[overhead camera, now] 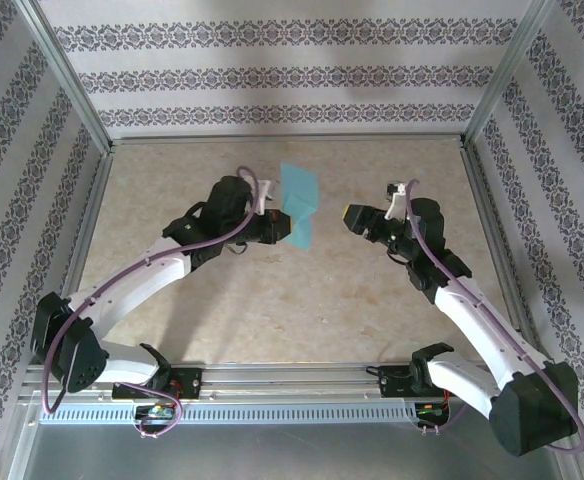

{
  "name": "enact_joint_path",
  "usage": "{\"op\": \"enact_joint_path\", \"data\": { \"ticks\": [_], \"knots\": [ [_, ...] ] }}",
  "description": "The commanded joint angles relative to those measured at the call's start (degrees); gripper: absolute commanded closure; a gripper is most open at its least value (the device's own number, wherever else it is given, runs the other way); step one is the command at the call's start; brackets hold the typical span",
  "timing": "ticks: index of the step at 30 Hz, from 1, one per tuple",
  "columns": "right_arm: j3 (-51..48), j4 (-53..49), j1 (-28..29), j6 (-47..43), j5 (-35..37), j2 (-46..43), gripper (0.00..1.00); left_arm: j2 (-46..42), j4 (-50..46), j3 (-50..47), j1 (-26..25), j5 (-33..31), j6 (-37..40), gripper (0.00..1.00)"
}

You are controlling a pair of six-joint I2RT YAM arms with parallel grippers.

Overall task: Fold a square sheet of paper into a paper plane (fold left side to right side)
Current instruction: Turn over the paper at the center of the table.

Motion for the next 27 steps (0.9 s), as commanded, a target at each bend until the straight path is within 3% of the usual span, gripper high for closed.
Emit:
{"op": "enact_joint_path", "data": {
  "ticks": [1, 5, 8, 12, 16, 25, 27],
  "knots": [
    [-1.6, -12.5, -1.3, -7.6, 12.9, -1.7, 0.27, 6.1, -30.9, 6.9, -5.4, -23.7, 12.9, 1.00],
    [-3.2, -14.9, -3.7, -8.4, 14.7, -2.8, 0.14, 13.8, -42.5, 14.7, -10.5, -43.9, 11.3, 1.00],
    [-4.1, -15.2, -5.4, -8.3, 14.2, -3.3, 0.11, 19.2, -47.9, 18.7, -13.5, -55.3, 7.9, 1.00],
    [-4.6, -15.9, -7.1, -7.9, 14.4, -4.3, 0.06, 27.7, -55.2, 23.2, -15.7, -61.7, 2.5, 1.00],
    [-5.2, -16.2, -8.6, -8.0, 14.0, -5.7, 0.02, 35.4, -57.9, 25.5, -17.3, -58.6, -1.1, 1.00],
    [-6.1, -16.5, -10.5, -8.2, 12.4, -6.5, 0.02, 42.9, -51.9, 25.8, -18.4, -39.8, -3.3, 1.00],
    [-6.1, -16.3, -10.7, -8.0, 11.9, -6.1, 0.02, 43.3, -49.9, 26.2, -18.5, -35.4, -3.2, 0.93]
  ]
}}
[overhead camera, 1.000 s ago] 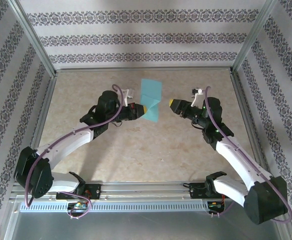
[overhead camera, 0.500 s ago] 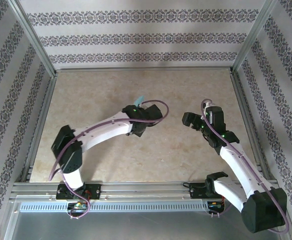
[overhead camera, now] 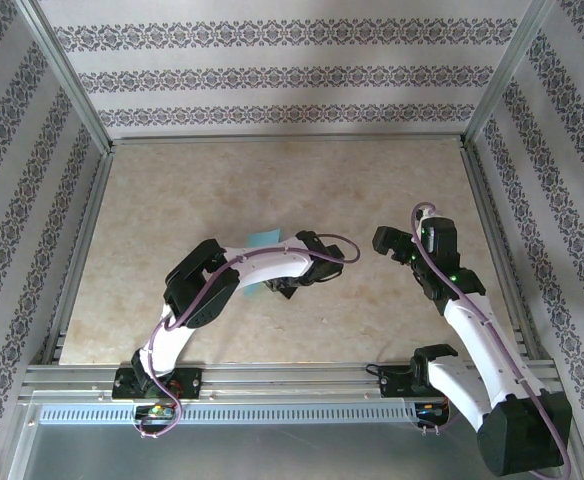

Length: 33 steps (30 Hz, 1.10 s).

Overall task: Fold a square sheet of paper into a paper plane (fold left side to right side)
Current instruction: Turn over the paper at the center of the table, then third fold the triangle at the center of the table.

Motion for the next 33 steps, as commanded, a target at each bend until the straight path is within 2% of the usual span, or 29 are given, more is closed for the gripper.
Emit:
{"op": "enact_joint_path", "data": {
  "ticks": [1, 10, 14, 18, 21, 27, 31, 33],
  "knots": [
    [-0.7, -0.4, -0.6, -0.5, -0.9, 0.2, 0.02, -0.1, 2.6, 1.9, -0.7, 9.6, -1.6, 0.91],
    [-0.3, -0.3, -0.8, 0.1, -3.4, 1.4, 0.02, -0.1, 7.8, 4.0, -0.7, 19.2, 0.6, 0.79],
    [0.3, -0.3, -0.9, 0.1, -5.3, 3.0, 0.02, -2.3, 10.6, 3.0, -0.4, 23.8, 1.2, 0.66],
    [1.1, -0.2, -0.9, 0.6, -7.8, 5.4, 0.02, -6.7, 15.1, 0.7, 0.3, 29.7, 1.0, 0.47],
    [1.9, 0.3, -1.0, 1.2, -10.6, 7.6, 0.02, -10.6, 19.9, -1.8, 1.7, 34.7, 0.4, 0.38],
    [3.4, 2.8, -0.9, 3.7, -19.7, 12.4, 0.02, -20.8, 32.5, -10.8, 7.6, 41.6, -2.1, 0.35],
    [4.3, 5.1, 0.8, 6.3, -25.6, 16.1, 0.15, -28.6, 42.9, -21.1, 13.9, 43.7, -5.9, 0.34],
    [4.8, 6.6, 3.0, 8.1, -26.7, 18.8, 0.27, -32.8, 49.7, -27.3, 17.3, 44.1, -9.2, 0.33]
  ]
}}
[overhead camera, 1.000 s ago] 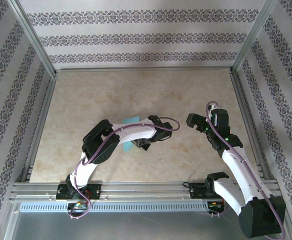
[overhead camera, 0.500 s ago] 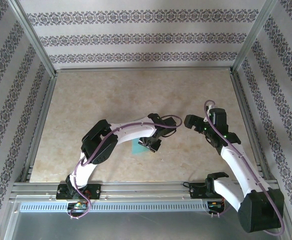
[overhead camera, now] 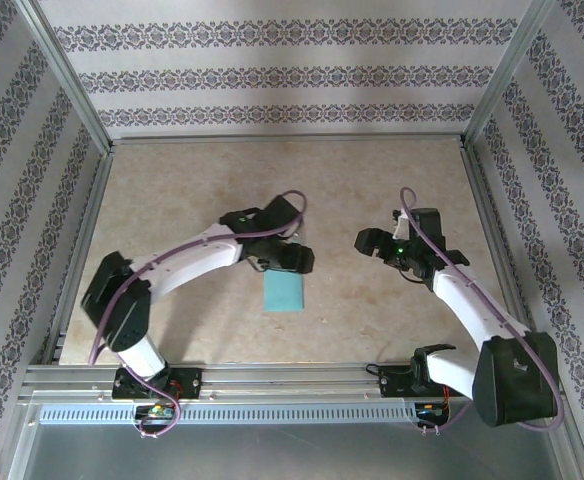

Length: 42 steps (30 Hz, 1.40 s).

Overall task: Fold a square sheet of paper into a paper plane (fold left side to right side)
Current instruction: Third fold the triangle at the center of the table.

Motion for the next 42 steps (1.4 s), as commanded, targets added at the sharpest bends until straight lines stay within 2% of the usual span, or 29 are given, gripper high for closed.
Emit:
{"op": "enact_joint_path", "data": {
  "ticks": [1, 5, 9, 14, 19, 31, 37, 42],
  "knots": [
    [2.2, 4.3, 3.5, 4.1, -6.0, 3.8, 0.33, -5.5, 14.0, -8.7, 5.0, 2.6, -6.5, 0.33],
    [3.6, 10.9, 10.5, 9.6, -8.0, 11.6, 0.55, -11.8, 23.0, -18.2, 9.9, 0.9, -11.2, 0.33],
    [6.3, 16.1, 17.4, 13.4, -6.6, 19.6, 0.78, -16.0, 26.7, -23.9, 12.6, -0.9, -13.6, 0.32],
    [8.8, 19.6, 21.9, 16.6, -5.2, 27.7, 0.94, -18.5, 26.6, -26.6, 14.5, -1.8, -14.6, 0.32],
    [10.7, 21.2, 25.0, 17.7, -5.3, 33.1, 1.00, -18.8, 26.4, -27.5, 15.0, -2.0, -14.8, 0.32],
    [10.3, 19.5, 25.3, 17.3, -3.7, 36.1, 1.00, -15.8, 26.1, -26.7, 15.0, 0.1, -14.6, 0.31],
    [10.5, 16.6, 24.9, 15.4, -3.6, 37.2, 1.00, -12.2, 26.3, -26.6, 15.1, 3.2, -14.4, 0.31],
    [11.0, 13.8, 24.4, 13.3, -3.0, 37.6, 1.00, -8.4, 28.8, -28.0, 14.8, 7.9, -15.4, 0.37]
  ]
}}
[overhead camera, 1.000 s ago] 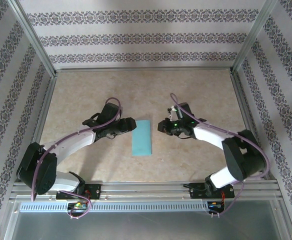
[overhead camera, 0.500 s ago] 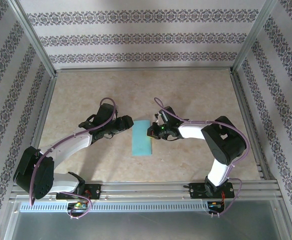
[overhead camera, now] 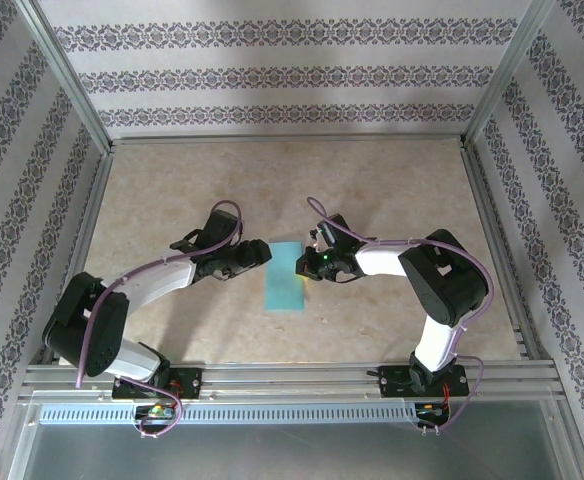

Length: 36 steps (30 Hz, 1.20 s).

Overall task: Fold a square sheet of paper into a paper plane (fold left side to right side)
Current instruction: Third fold the triangle at the center of the table.

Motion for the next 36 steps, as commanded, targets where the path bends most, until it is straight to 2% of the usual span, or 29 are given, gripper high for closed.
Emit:
{"op": "enact_joint_path", "data": {
  "ticks": [1, 6, 12, 17, 36],
  "knots": [
    [0.8, -4.1, -0.7, -2.6, 1.6, 1.3, 1.00, 2.3, 3.4, -1.3, 0.6, 4.8, -1.2, 0.39],
    [0.7, -4.1, -0.9, -3.1, 1.5, 1.0, 1.00, 6.7, 3.7, -0.5, -1.1, 8.1, -1.4, 0.46],
    [0.5, -4.1, -1.1, -3.3, 1.8, 0.6, 1.00, 8.4, 2.8, -0.3, -1.9, 7.6, -1.1, 0.50],
    [0.5, -4.1, -1.3, -3.5, 1.7, 0.8, 1.00, 9.5, 2.5, 0.2, -2.6, 9.3, -0.5, 0.61],
    [0.5, -3.9, -1.7, -3.6, 1.3, 0.9, 1.00, 12.7, 3.9, 0.7, -4.4, 11.3, -0.4, 0.65]
  ]
}}
